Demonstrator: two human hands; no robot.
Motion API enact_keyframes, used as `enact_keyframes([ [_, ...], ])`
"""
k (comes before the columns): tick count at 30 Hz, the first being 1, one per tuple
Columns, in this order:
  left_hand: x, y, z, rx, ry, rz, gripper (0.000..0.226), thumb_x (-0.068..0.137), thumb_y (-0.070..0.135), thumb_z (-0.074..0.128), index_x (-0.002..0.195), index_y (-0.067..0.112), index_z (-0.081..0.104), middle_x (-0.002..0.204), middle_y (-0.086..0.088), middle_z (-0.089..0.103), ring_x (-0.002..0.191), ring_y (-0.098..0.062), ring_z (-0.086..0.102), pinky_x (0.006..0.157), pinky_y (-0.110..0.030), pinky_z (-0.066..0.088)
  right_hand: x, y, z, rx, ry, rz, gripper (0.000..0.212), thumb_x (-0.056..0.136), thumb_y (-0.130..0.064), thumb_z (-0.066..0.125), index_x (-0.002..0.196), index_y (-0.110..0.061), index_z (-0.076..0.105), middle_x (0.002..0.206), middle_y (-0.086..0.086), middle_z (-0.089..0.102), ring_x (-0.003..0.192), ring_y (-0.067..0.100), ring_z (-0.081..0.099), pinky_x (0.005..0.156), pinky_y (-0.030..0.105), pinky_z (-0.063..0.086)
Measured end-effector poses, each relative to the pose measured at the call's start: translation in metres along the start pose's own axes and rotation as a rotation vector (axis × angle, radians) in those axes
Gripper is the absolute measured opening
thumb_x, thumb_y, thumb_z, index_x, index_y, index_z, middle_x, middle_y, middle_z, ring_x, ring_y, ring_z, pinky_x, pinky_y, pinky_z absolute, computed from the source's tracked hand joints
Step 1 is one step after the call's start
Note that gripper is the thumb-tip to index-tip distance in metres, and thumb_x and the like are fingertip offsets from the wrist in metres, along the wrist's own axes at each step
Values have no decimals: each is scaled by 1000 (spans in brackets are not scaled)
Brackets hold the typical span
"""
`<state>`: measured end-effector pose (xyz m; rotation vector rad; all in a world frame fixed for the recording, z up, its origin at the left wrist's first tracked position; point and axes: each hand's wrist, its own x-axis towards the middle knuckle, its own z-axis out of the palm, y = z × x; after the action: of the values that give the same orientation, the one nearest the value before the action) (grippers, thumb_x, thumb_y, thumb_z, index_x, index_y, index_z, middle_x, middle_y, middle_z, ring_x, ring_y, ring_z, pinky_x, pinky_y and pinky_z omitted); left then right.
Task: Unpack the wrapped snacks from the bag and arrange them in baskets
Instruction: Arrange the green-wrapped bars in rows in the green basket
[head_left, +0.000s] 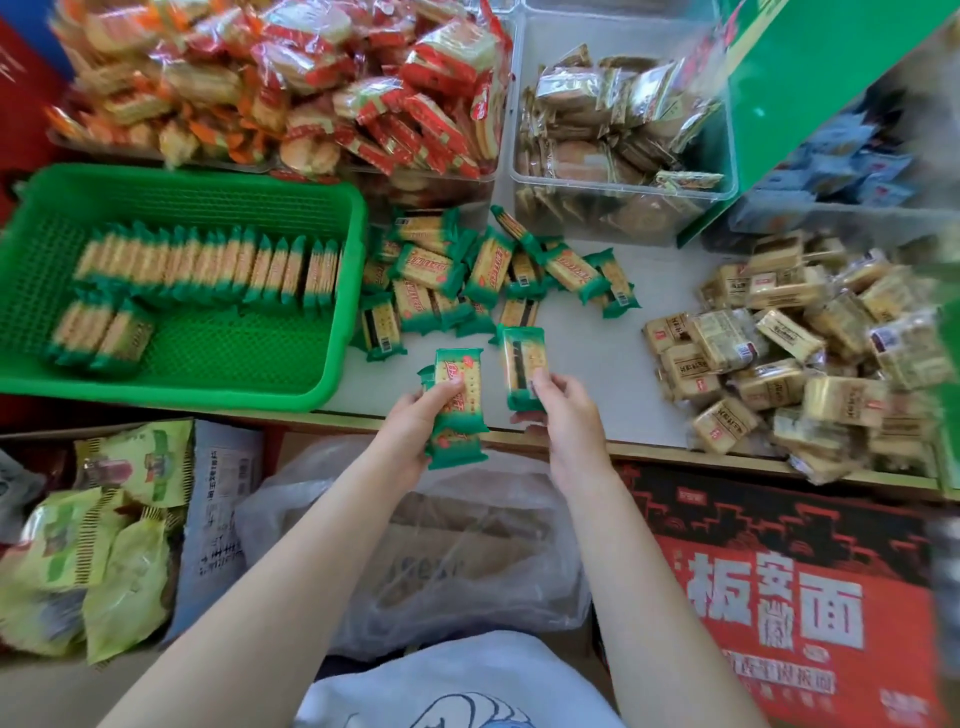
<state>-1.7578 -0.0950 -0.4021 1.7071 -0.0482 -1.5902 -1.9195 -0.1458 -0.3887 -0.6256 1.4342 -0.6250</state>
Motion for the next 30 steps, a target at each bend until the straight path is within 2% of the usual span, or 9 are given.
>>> enact_keyframes([
  [5, -31, 27, 2, -2, -245, 126, 75, 70, 65, 68, 126, 15, 62, 113, -14, 74, 101, -29, 72, 82, -40, 59, -60, -15, 39, -343, -11, -420, 21, 98, -32, 62, 103, -18, 47, 91, 3, 71, 81, 17, 68, 73, 37, 56],
  [9, -50, 51, -18, -42, -316, 124, 76, 69, 58, 77, 129, 15, 60, 109, -11, 74, 94, -26, 74, 75, -40, 60, -74, -23, 64, -542, 62, -581, 22, 95, -45, 57, 92, -23, 60, 92, 2, 64, 83, 10, 60, 77, 30, 52],
  [13, -72, 77, -56, -109, -398, 157, 43, 85, 45, 67, 119, 18, 62, 99, -6, 75, 92, -24, 72, 83, -44, 58, -94, -25, 105, -204, 135, -423, 47, 96, -54, 39, 128, -22, 52, 120, 1, 58, 115, 17, 55, 100, 38, 46],
  [17, -81, 99, -104, -102, -429, 253, 64, 75, 56, 77, 129, 26, 58, 120, -4, 71, 107, -21, 70, 92, -40, 54, -100, -17, 184, -204, -142, -376, 94, 80, -87, 37, 153, -29, 34, 152, -3, 44, 139, 10, 44, 116, 39, 36],
  [20, -70, 123, -159, 32, -351, 354, 39, 90, 60, 58, 117, 34, 67, 111, 7, 75, 109, -16, 69, 103, -39, 48, -97, -20, 239, -297, -293, -334, 75, 86, -77, 49, 146, -34, 40, 149, -15, 46, 134, -1, 45, 114, 29, 33],
  [22, -62, 138, -196, 58, -310, 360, 29, 101, 51, 48, 108, 34, 70, 101, 14, 76, 100, -7, 70, 94, -24, 50, -94, -20, 268, -376, -323, -284, 59, 81, -67, 63, 129, -32, 58, 128, -15, 64, 117, 0, 59, 106, 31, 43],
  [26, -30, 155, -262, 179, -176, 329, 48, 106, 53, 30, 101, 28, 70, 119, 0, 72, 93, -11, 67, 88, -31, 52, -79, -15, 324, -356, -376, -208, 34, 81, -45, 71, 106, -22, 72, 103, -1, 76, 94, 16, 70, 84, 35, 55],
  [28, -4, 150, -308, 552, 38, 523, 55, 106, 51, 27, 116, 18, 70, 126, -7, 66, 110, -20, 61, 101, -42, 46, -65, -16, 354, -412, -315, -153, 48, 78, -53, 73, 112, -19, 68, 109, 4, 73, 100, 23, 69, 88, 41, 53],
  [30, 17, 138, -360, 944, 361, 676, 49, 106, 44, 33, 127, 15, 66, 129, -6, 65, 122, -24, 56, 113, -48, 34, -41, -15, 380, -518, -232, -36, 91, 59, -74, 73, 128, -17, 55, 122, 3, 66, 110, 26, 64, 97, 46, 50],
])
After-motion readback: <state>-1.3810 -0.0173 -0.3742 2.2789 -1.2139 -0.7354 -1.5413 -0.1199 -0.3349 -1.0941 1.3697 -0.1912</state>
